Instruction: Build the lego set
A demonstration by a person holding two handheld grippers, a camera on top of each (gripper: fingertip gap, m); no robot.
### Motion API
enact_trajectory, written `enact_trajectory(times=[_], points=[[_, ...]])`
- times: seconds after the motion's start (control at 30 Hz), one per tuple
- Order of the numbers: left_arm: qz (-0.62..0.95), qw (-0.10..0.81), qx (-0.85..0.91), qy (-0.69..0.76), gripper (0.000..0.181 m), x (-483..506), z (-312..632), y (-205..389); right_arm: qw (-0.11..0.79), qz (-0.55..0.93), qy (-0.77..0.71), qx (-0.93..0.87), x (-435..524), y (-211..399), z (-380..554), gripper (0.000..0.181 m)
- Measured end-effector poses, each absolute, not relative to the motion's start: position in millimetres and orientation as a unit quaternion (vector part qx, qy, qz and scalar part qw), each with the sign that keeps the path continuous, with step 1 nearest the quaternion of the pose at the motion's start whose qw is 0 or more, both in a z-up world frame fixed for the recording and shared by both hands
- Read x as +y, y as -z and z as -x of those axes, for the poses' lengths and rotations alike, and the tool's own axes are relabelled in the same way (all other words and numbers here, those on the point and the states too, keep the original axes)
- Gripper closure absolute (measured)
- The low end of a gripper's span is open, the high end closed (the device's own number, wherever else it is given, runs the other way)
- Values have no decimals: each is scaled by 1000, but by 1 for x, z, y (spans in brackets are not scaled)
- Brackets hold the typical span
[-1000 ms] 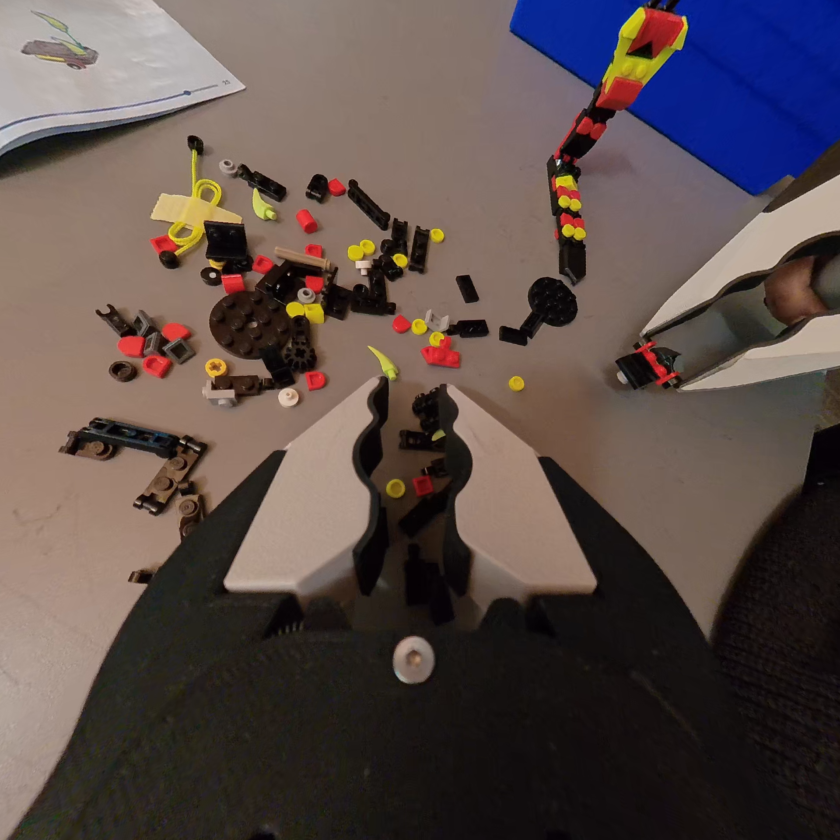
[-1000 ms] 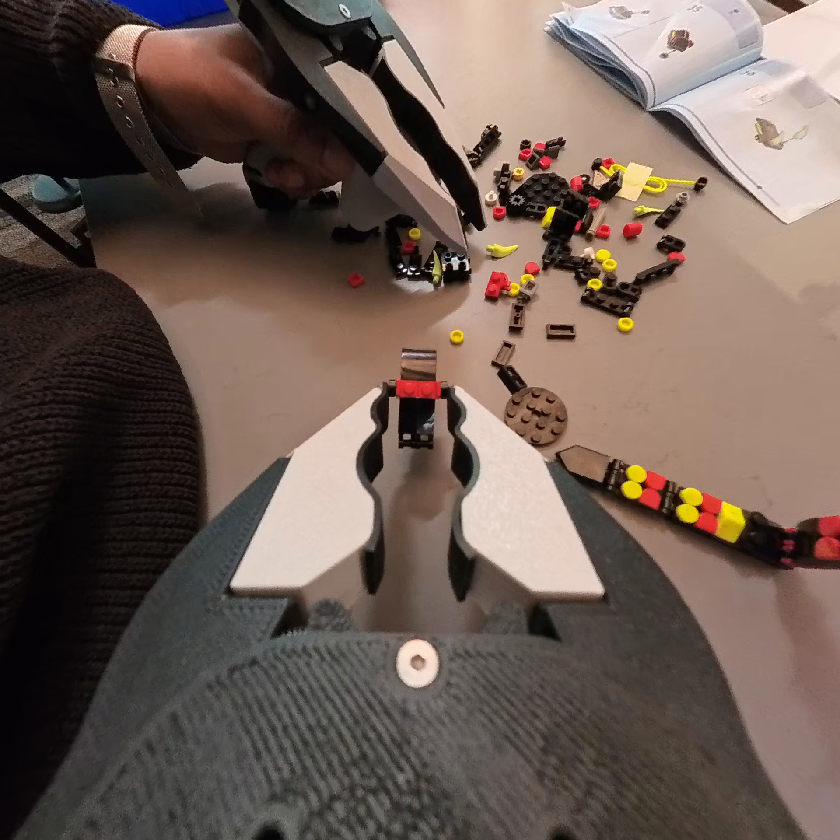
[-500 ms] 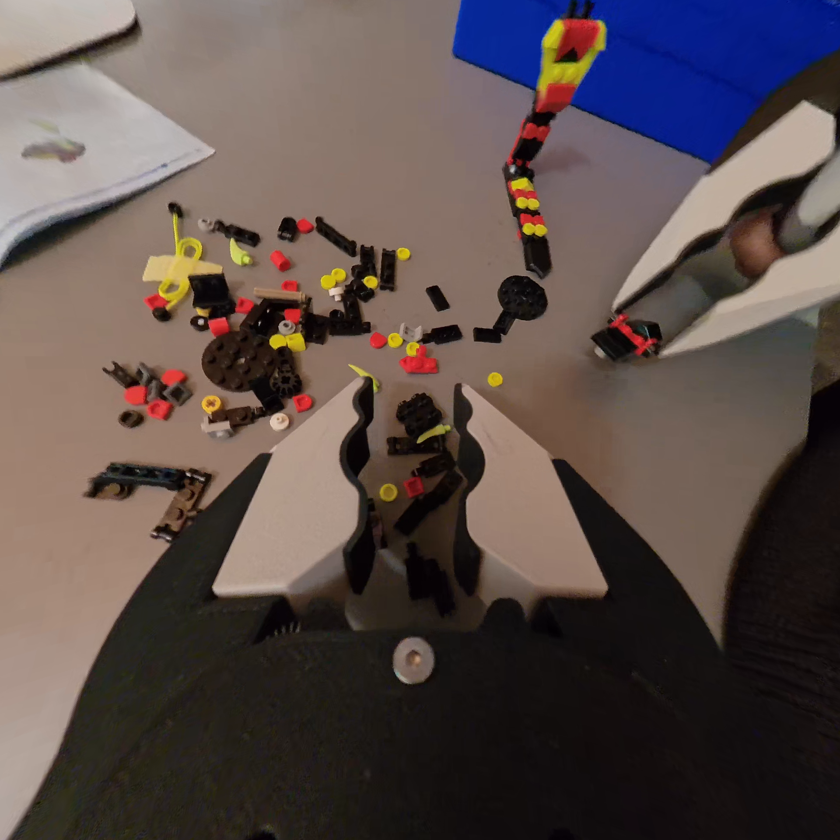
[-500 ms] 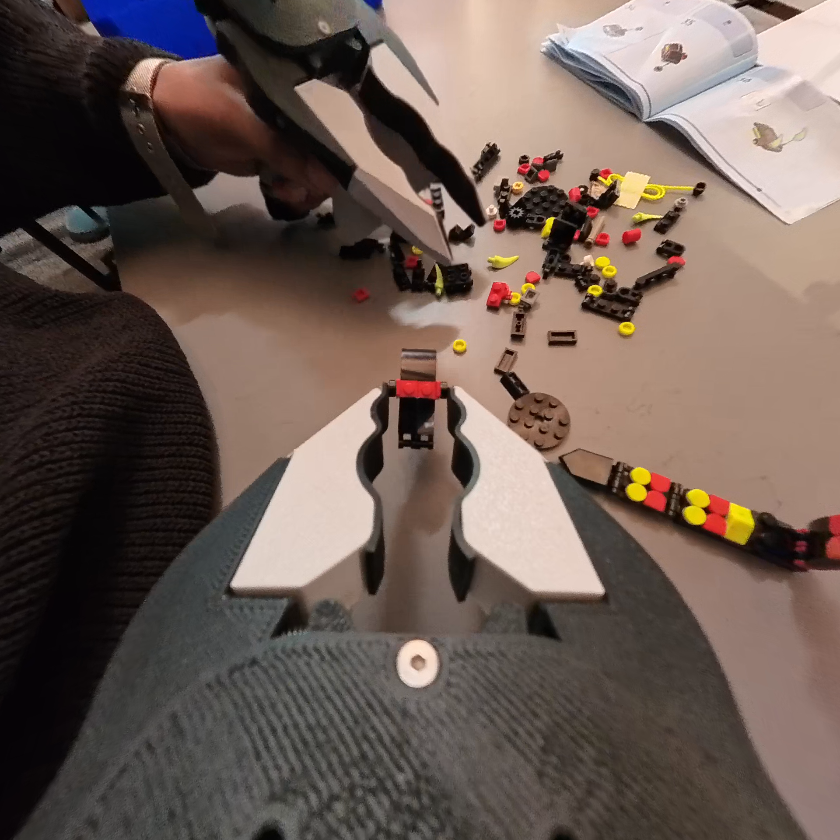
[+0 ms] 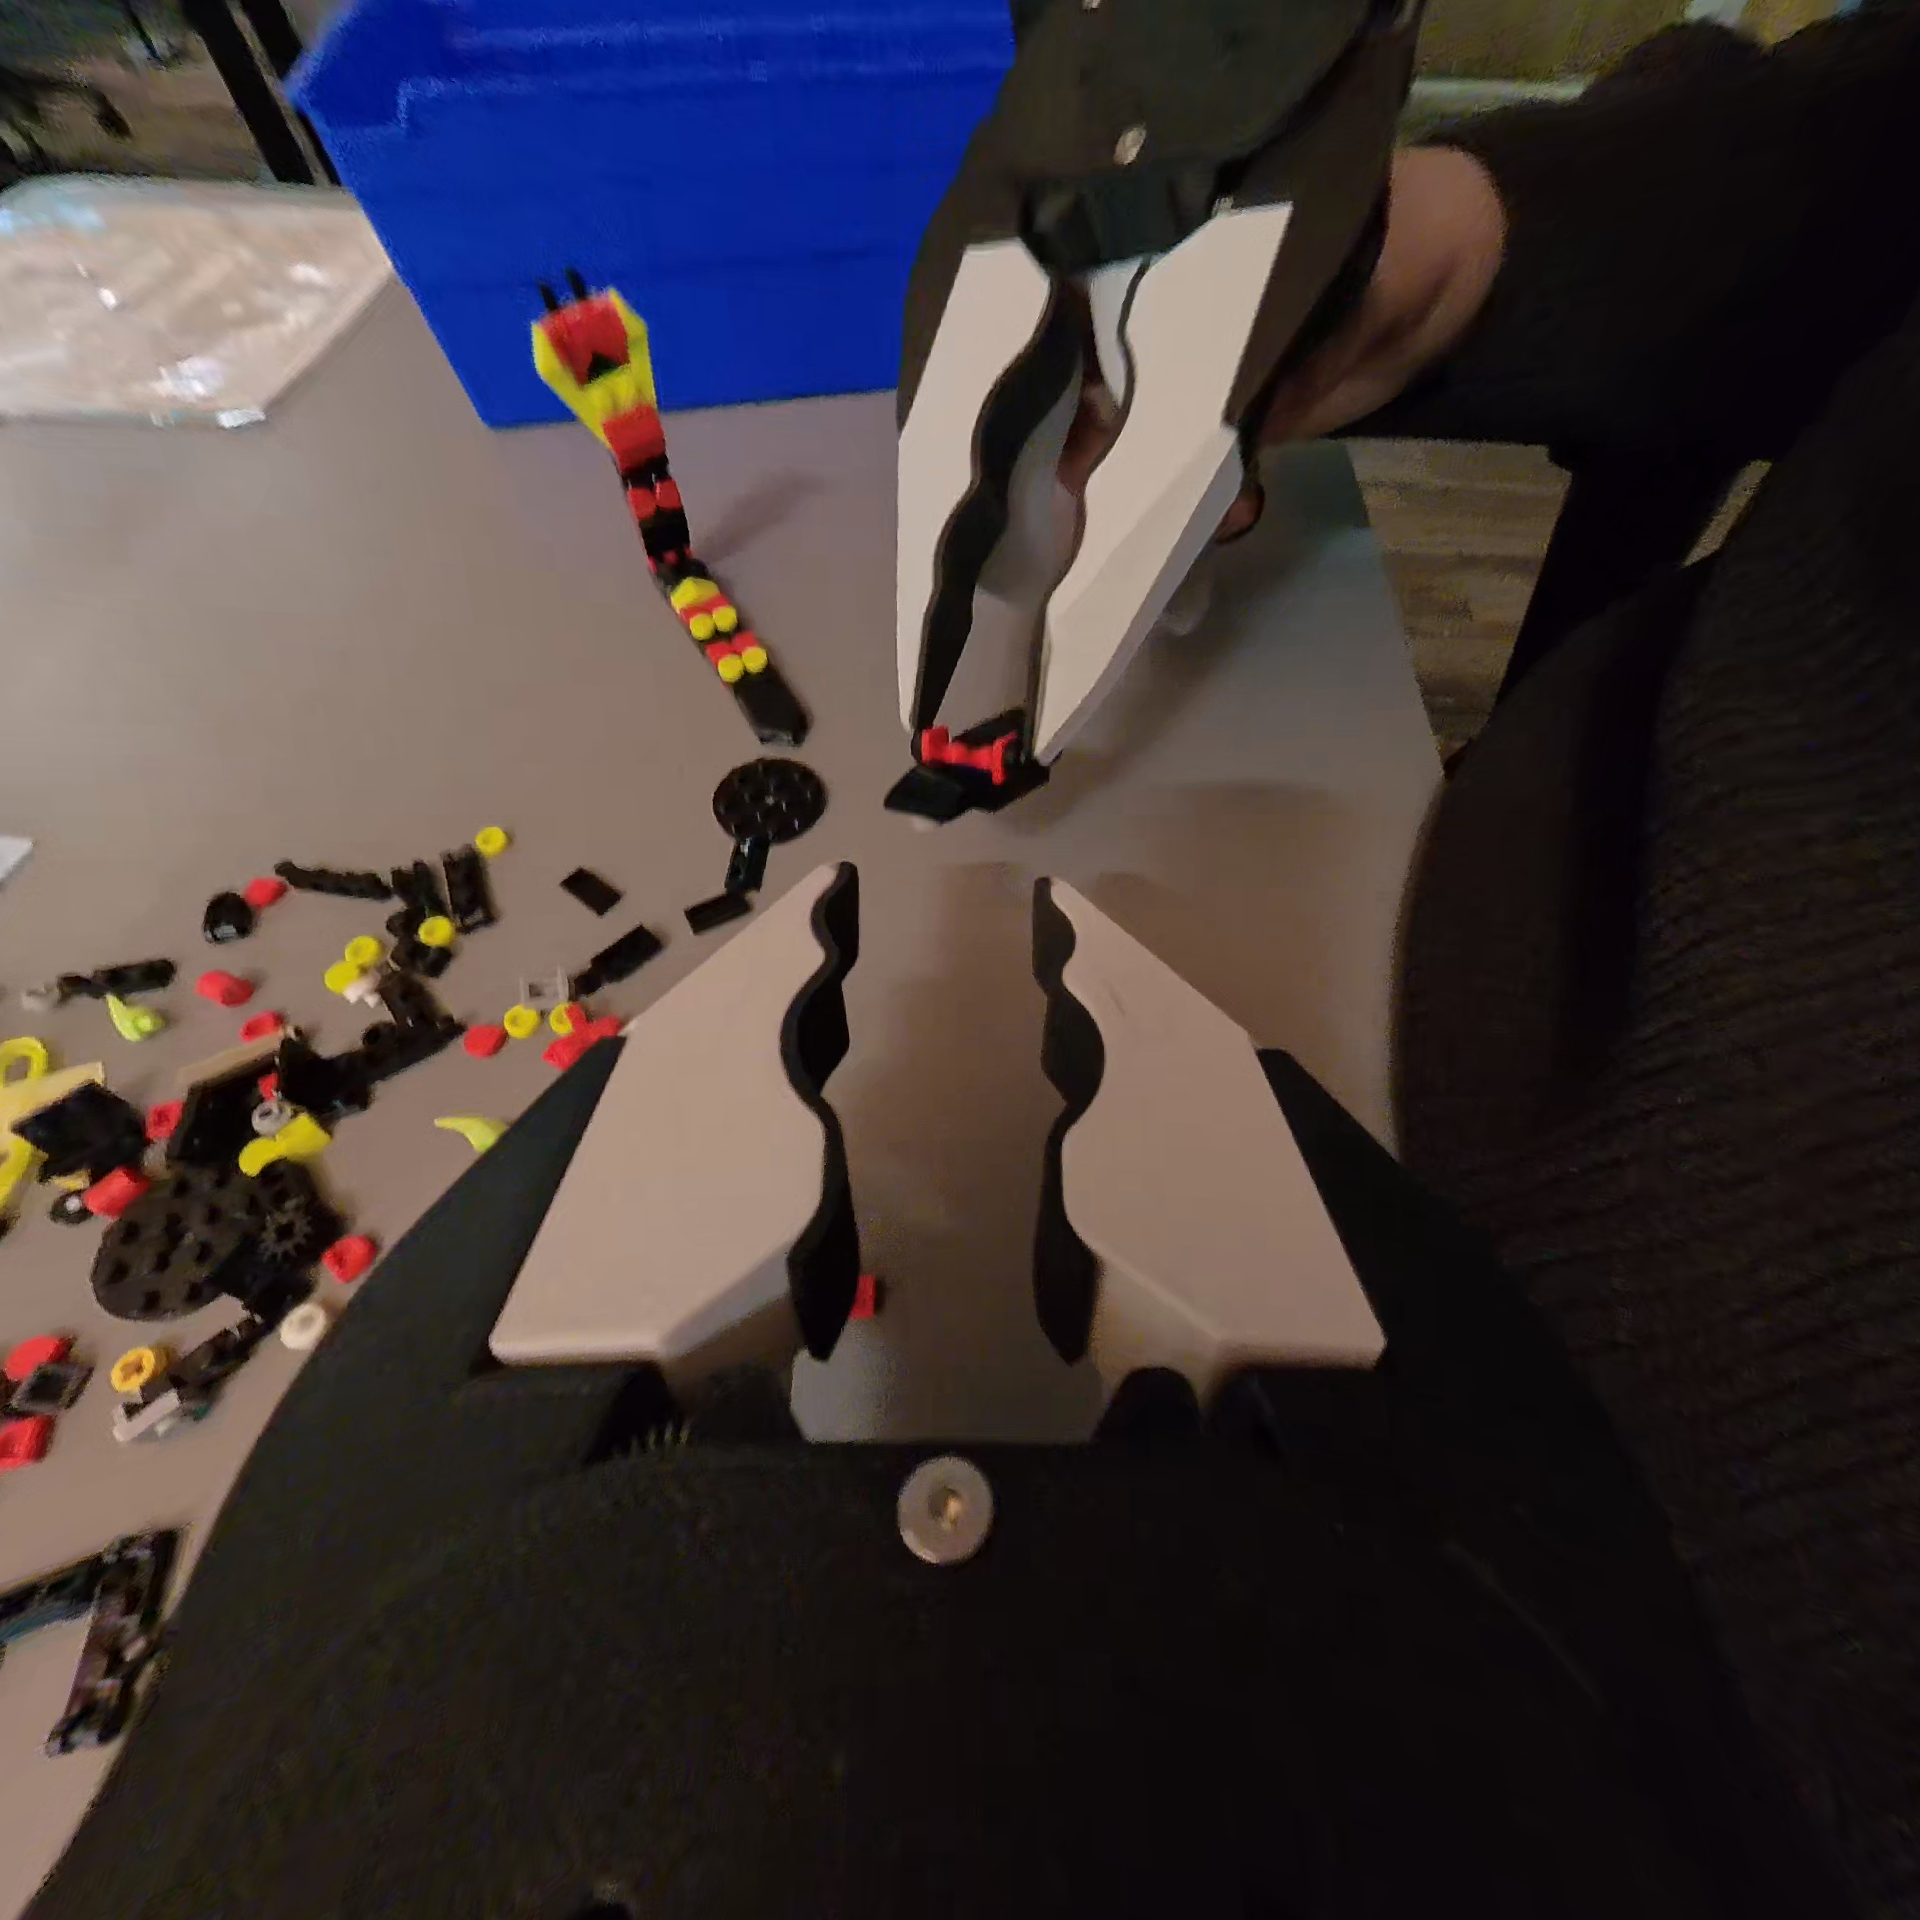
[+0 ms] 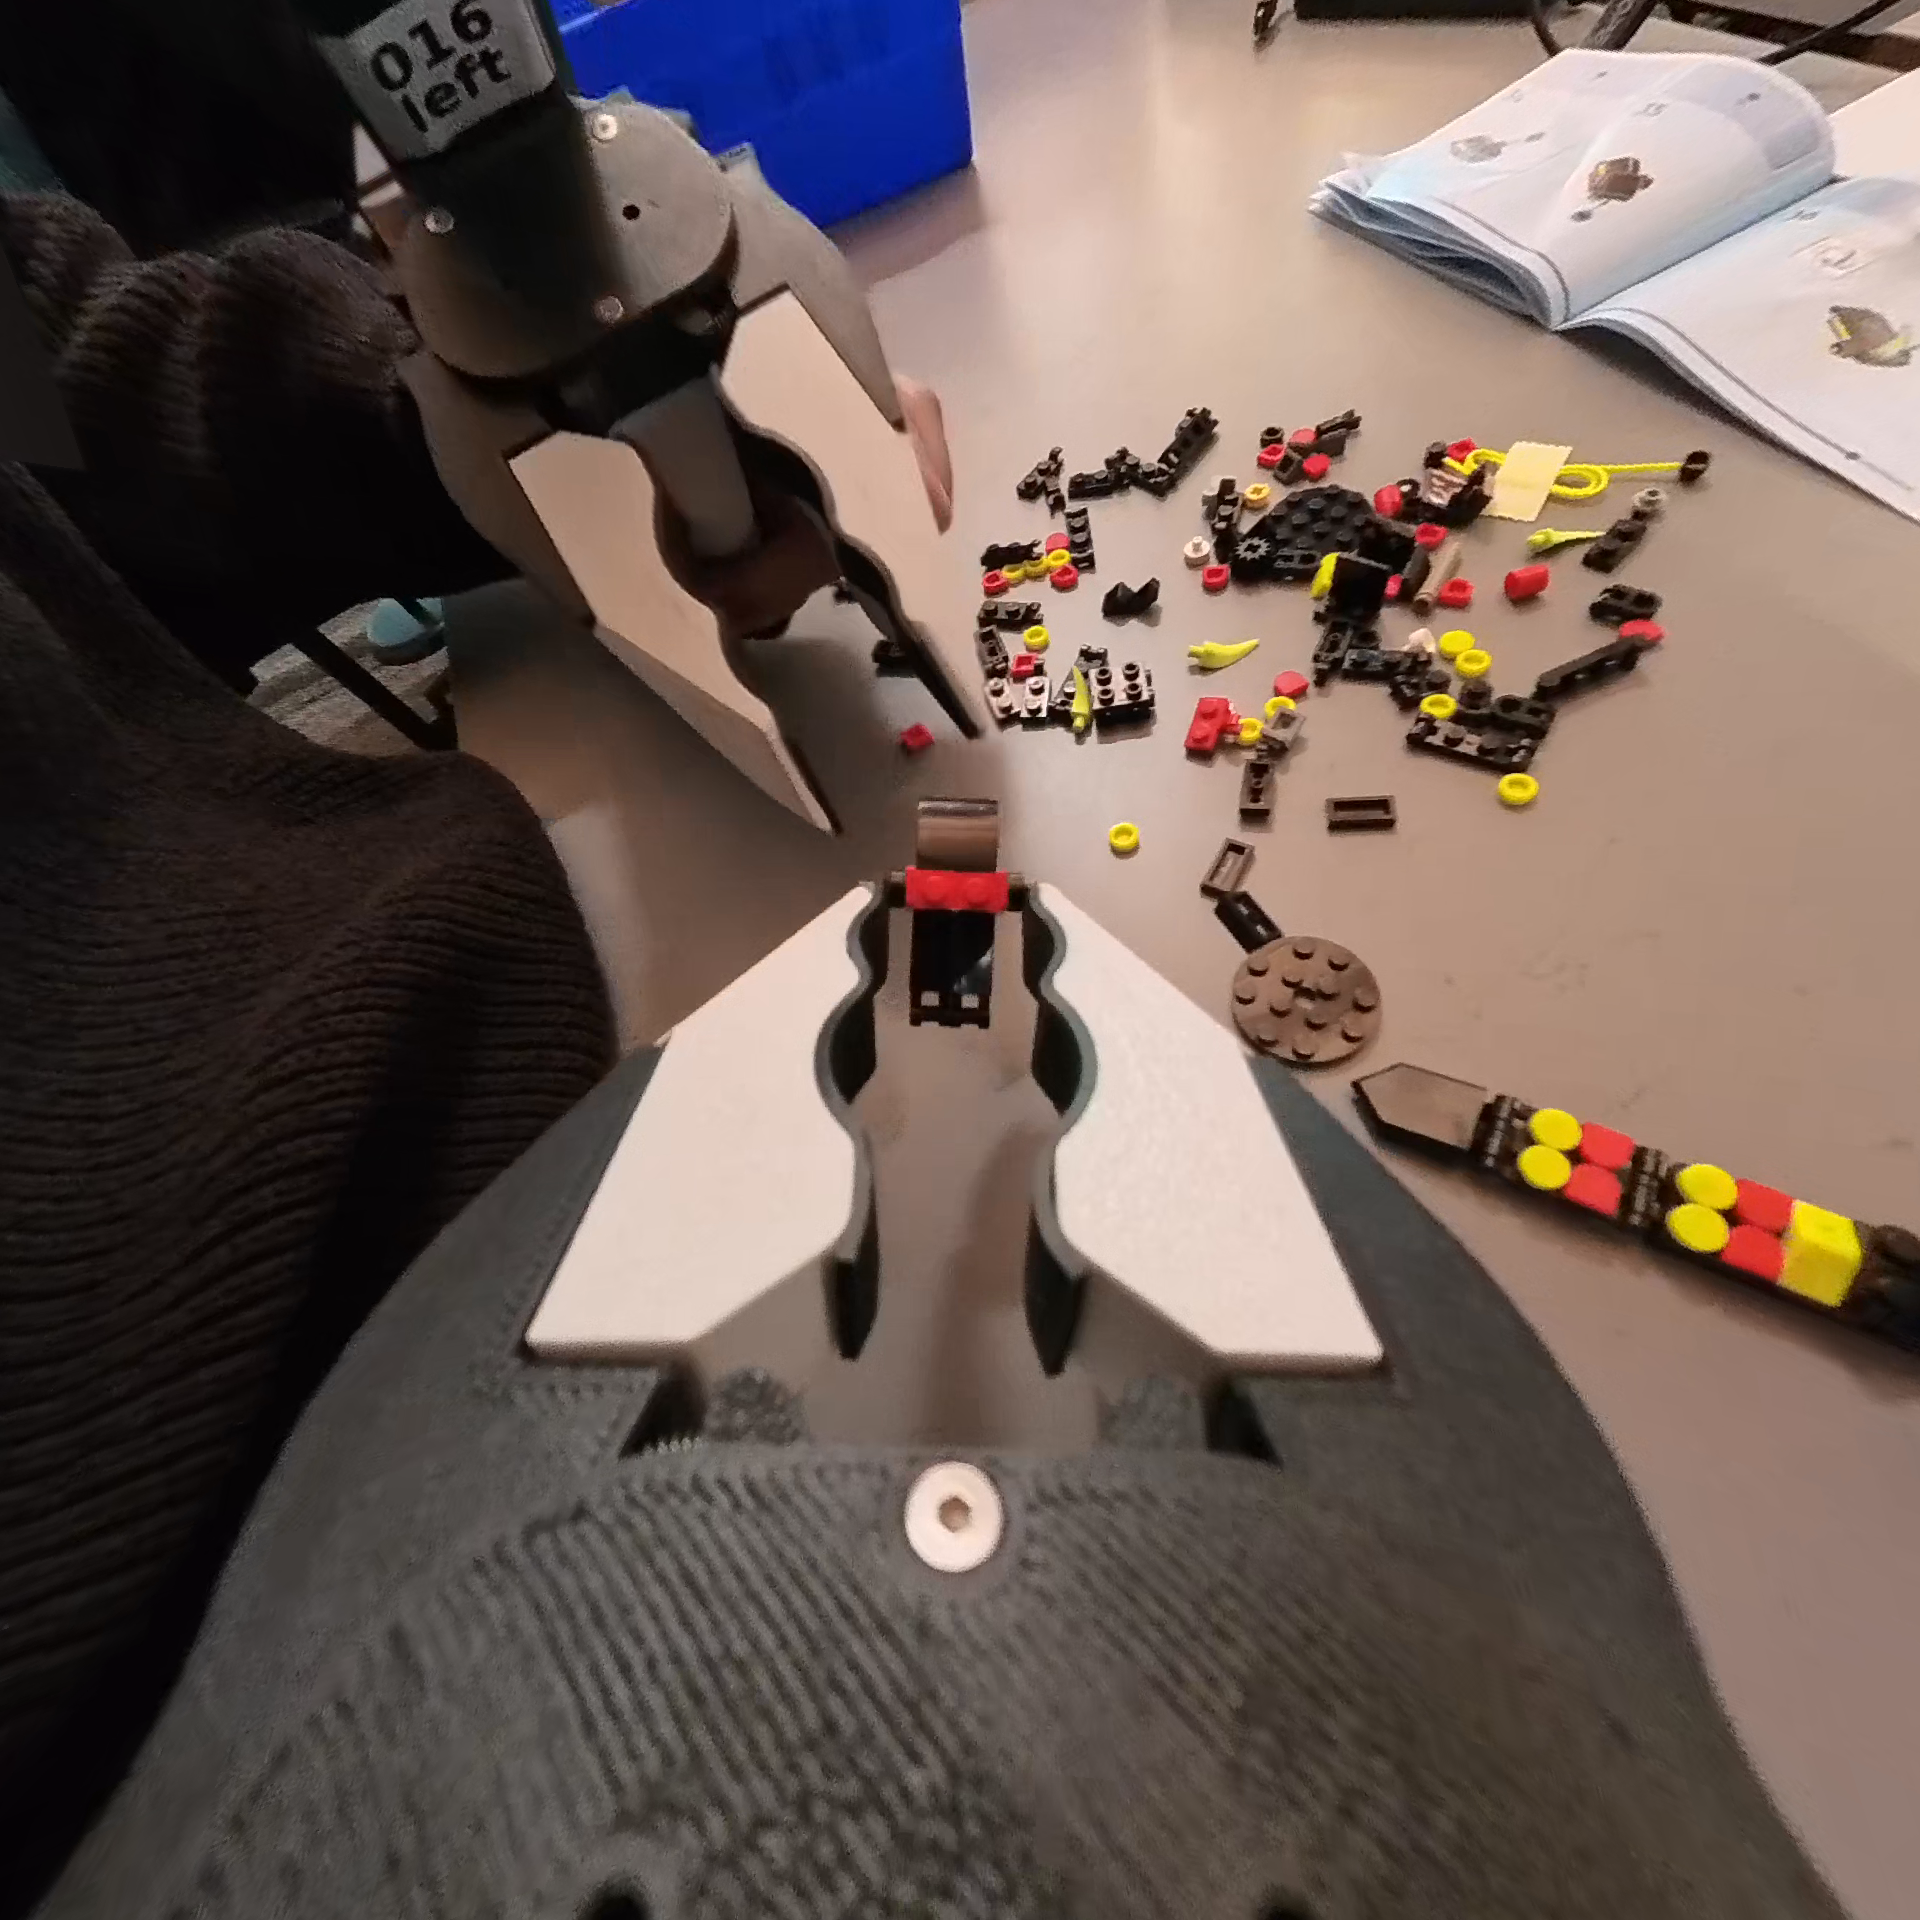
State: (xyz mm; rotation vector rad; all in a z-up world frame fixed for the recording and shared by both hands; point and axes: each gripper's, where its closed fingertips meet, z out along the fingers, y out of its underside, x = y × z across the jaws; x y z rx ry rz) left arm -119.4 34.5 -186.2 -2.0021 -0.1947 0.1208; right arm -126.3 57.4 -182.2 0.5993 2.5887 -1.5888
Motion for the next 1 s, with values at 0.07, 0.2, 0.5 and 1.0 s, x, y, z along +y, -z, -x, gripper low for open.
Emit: enact_trajectory(times=[0.07, 0.2, 0.5, 1.0], points=[[831, 548, -72, -64, 150, 37, 117, 179, 31, -192, 515, 835, 56, 181, 124, 158], [829, 551, -55, -80, 150, 39, 114, 176, 54, -191, 519, 831, 54, 181, 119, 158], [839, 533, -13, -108, 153, 44, 105, 184, 104, -182, 509, 835, 49, 186, 104, 158], [850, 518, 11, -94, 166, 45, 95, 194, 139, -191, 499, 834, 49, 190, 98, 158]])
